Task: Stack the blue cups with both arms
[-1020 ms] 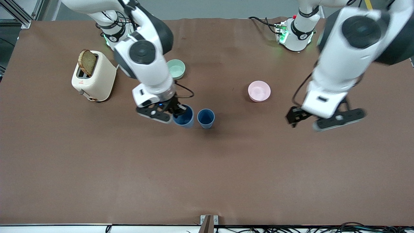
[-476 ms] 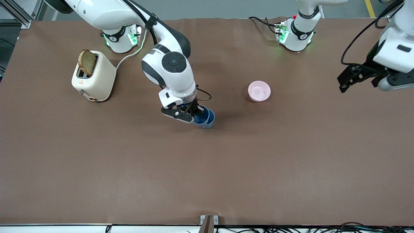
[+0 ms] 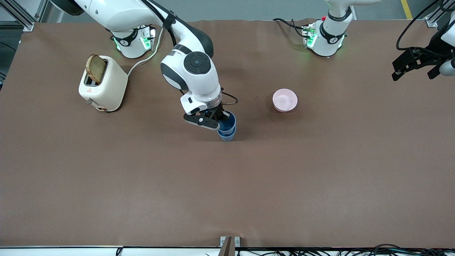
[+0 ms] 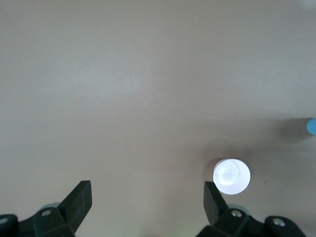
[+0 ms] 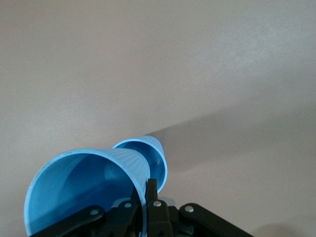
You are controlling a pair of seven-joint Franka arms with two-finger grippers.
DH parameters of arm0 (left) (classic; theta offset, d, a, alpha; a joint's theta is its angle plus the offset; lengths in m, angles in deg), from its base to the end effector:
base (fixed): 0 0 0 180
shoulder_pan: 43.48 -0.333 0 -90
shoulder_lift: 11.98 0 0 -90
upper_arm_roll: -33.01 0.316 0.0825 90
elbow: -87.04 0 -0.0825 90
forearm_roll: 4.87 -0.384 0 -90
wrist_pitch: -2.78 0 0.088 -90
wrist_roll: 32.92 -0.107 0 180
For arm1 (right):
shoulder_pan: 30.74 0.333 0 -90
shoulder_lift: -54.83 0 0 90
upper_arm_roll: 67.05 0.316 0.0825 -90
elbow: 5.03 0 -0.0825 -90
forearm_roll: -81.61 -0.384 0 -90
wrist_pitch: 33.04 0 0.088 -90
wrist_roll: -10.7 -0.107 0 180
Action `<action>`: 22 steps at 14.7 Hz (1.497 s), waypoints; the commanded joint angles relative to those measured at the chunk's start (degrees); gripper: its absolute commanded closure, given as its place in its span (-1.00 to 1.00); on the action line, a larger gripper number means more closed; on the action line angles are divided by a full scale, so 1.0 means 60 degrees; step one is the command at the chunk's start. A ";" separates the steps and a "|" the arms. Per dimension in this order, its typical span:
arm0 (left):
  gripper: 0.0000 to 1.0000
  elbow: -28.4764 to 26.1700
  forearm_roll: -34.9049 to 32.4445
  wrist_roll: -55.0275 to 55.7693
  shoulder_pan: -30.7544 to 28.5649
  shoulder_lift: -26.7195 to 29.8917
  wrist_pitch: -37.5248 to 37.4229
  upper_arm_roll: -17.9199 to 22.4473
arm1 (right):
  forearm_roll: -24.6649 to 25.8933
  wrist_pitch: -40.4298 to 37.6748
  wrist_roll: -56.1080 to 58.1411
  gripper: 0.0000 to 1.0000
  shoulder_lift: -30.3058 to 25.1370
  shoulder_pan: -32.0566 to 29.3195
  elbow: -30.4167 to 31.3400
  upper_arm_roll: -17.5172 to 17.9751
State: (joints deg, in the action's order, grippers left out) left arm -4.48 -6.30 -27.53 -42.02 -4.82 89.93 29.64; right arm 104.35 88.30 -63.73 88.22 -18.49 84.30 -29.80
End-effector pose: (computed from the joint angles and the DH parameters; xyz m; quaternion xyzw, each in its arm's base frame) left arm 0.5079 -0.0424 0.6740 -0.9996 -0.0059 -0.0256 0.0139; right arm 0.5176 0.4677 0.3683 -0.9840 0.1700 -0.0302 0.0434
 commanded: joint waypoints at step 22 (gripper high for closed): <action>-1.00 -0.0536 0.0194 -0.0167 0.0019 0.0301 0.0080 -0.0142 | 0.1117 0.0430 -0.0501 0.93 0.0807 -0.0004 0.0169 0.0133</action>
State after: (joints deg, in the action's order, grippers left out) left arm -7.43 -5.92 -27.56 -41.71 -3.47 90.06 28.73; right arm 109.05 90.25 -64.90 93.03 -18.32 84.69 -29.71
